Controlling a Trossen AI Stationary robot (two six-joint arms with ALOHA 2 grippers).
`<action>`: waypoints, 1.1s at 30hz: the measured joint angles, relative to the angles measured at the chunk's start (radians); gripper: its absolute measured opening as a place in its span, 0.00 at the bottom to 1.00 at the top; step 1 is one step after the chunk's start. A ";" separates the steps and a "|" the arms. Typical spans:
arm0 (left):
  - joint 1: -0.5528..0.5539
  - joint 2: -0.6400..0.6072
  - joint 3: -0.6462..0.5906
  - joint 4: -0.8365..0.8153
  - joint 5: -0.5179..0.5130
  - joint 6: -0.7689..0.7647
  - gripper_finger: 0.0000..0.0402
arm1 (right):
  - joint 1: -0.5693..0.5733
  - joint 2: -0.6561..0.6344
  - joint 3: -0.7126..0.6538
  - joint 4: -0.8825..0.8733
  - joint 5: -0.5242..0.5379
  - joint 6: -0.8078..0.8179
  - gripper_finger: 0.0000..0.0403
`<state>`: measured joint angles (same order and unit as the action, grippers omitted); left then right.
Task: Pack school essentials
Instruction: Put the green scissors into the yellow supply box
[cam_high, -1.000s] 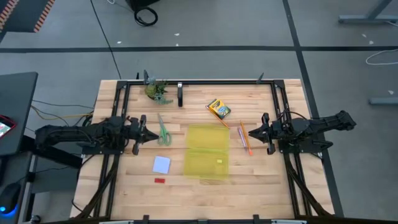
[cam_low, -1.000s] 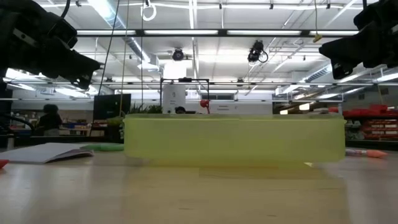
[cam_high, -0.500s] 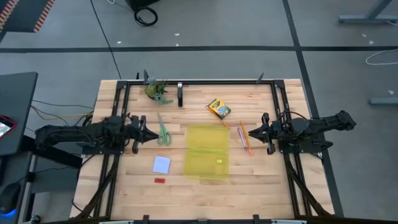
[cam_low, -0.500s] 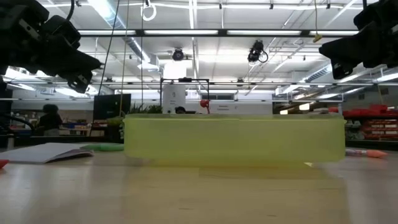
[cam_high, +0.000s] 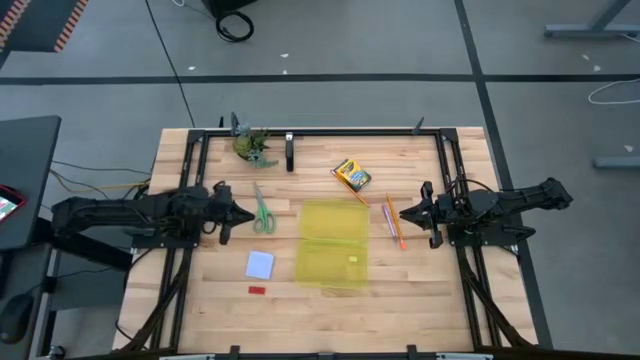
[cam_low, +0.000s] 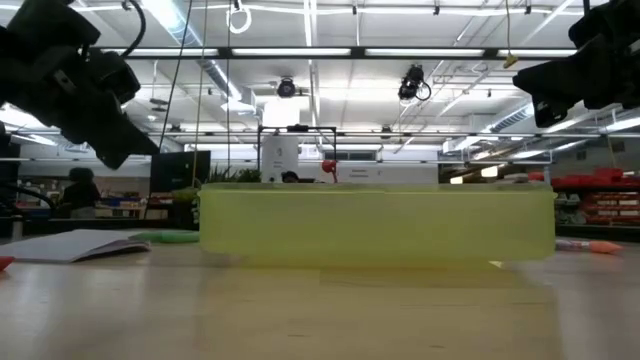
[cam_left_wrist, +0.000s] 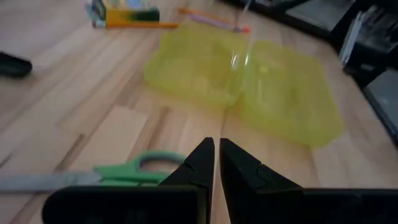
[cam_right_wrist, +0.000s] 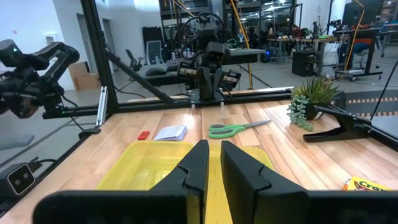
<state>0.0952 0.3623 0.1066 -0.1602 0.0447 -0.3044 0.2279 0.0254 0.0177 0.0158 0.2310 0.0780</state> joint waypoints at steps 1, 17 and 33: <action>0.000 0.017 0.000 -0.002 -0.004 -0.003 0.08 | 0.000 0.000 0.000 0.000 0.000 0.000 0.13; 0.025 0.342 0.120 -0.167 -0.098 -0.139 0.12 | 0.000 0.000 0.000 0.001 0.000 0.000 0.13; 0.055 0.684 0.334 -0.361 -0.174 -0.341 0.37 | 0.000 0.000 0.000 0.001 0.000 0.000 0.13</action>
<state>0.1505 1.0466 0.4403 -0.5217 -0.1291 -0.6450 0.2283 0.0257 0.0179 0.0166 0.2310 0.0780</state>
